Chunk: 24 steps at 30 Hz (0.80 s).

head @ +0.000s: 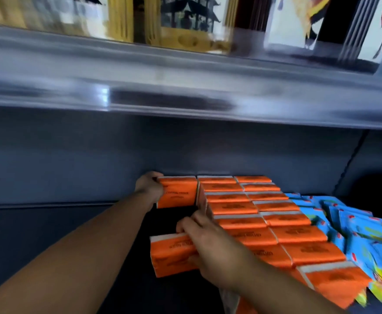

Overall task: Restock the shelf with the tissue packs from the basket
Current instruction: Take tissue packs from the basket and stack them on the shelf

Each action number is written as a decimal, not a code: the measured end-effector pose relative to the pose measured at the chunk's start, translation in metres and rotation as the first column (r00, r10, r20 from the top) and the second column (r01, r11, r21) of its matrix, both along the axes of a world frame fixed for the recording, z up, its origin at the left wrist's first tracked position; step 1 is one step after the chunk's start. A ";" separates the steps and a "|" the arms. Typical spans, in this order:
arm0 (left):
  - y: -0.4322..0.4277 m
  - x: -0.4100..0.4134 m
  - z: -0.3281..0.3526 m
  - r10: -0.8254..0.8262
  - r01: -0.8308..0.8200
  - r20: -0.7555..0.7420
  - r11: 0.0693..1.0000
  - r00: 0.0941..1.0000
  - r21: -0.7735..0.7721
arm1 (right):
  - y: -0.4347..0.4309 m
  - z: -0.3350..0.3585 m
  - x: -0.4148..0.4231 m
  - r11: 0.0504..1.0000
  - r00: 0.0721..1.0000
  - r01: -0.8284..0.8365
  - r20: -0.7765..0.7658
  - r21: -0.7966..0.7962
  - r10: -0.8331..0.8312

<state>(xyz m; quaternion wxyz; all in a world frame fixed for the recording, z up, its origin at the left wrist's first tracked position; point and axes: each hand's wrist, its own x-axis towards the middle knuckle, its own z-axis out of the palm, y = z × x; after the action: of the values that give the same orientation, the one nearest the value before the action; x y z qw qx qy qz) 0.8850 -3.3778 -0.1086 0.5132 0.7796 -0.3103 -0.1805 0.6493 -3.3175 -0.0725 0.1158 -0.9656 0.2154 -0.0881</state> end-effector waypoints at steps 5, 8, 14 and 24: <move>0.000 -0.005 -0.008 0.045 -0.045 0.013 0.998 0.999 0.049 | -0.005 0.000 -0.001 1.000 1.000 0.016 0.015 0.012 -0.016; 0.004 0.000 -0.010 -0.062 0.066 -0.133 0.998 0.989 0.024 | -0.006 0.001 -0.004 0.999 0.999 0.030 0.035 0.031 -0.032; 0.039 0.003 0.005 -0.138 0.138 -0.201 0.990 0.970 -0.015 | -0.010 0.008 0.004 0.996 0.997 0.070 0.025 -0.059 -0.069; 0.101 0.012 0.004 -0.546 0.553 -0.099 0.831 0.832 0.063 | -0.054 0.018 0.064 0.976 0.971 0.213 0.123 -0.048 -0.206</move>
<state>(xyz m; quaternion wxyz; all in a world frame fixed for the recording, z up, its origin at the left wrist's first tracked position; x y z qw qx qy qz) 0.8971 -3.2773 -0.1048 0.4159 0.6720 -0.4929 -0.3640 0.7134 -3.3715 -0.0545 0.0888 -0.9337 0.3061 -0.1631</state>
